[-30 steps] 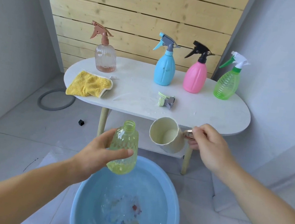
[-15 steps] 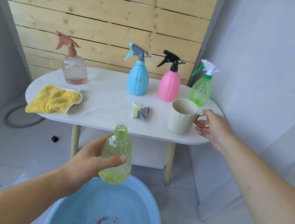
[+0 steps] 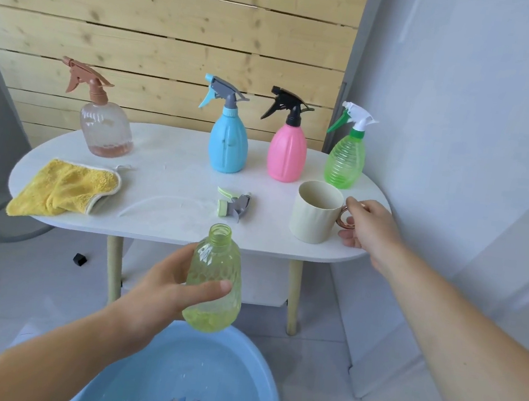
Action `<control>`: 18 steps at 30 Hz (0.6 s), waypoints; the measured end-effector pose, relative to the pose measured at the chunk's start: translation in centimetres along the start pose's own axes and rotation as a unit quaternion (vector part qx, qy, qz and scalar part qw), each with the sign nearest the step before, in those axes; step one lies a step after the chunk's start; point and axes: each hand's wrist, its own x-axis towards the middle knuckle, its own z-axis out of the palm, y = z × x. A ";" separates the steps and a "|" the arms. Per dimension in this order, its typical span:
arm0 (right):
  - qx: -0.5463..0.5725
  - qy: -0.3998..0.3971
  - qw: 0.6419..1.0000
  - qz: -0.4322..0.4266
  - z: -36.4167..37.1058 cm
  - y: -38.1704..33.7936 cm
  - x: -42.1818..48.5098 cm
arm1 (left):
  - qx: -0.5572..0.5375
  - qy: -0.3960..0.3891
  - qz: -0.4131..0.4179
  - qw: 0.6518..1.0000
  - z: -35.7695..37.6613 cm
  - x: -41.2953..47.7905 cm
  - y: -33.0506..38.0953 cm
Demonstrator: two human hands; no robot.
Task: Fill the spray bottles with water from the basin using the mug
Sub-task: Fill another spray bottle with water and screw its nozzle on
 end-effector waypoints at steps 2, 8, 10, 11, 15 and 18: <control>-0.026 0.009 1.000 -0.010 0.1 -0.2 -0.3 | -0.006 0.000 -0.001 1.000 0.2 0.1 0.1; -0.150 0.116 0.979 -0.080 -0.4 -1.7 -0.7 | -0.011 -0.004 0.001 1.000 0.2 0.0 0.3; -0.158 0.154 0.963 -0.155 -0.2 -3.5 -1.9 | -0.013 -0.001 0.002 1.000 -0.1 -0.2 0.5; -0.148 0.156 0.957 -0.197 0.3 -4.7 -2.7 | -0.014 0.001 0.004 1.000 -0.3 -0.3 0.7; -0.149 0.055 0.940 -0.303 3.9 -8.9 -6.6 | -0.020 0.014 0.009 1.000 -1.3 -0.8 1.2; -0.197 -0.100 0.932 -0.288 7.8 -9.8 -7.8 | -0.030 0.025 0.012 0.999 -2.3 -1.3 1.4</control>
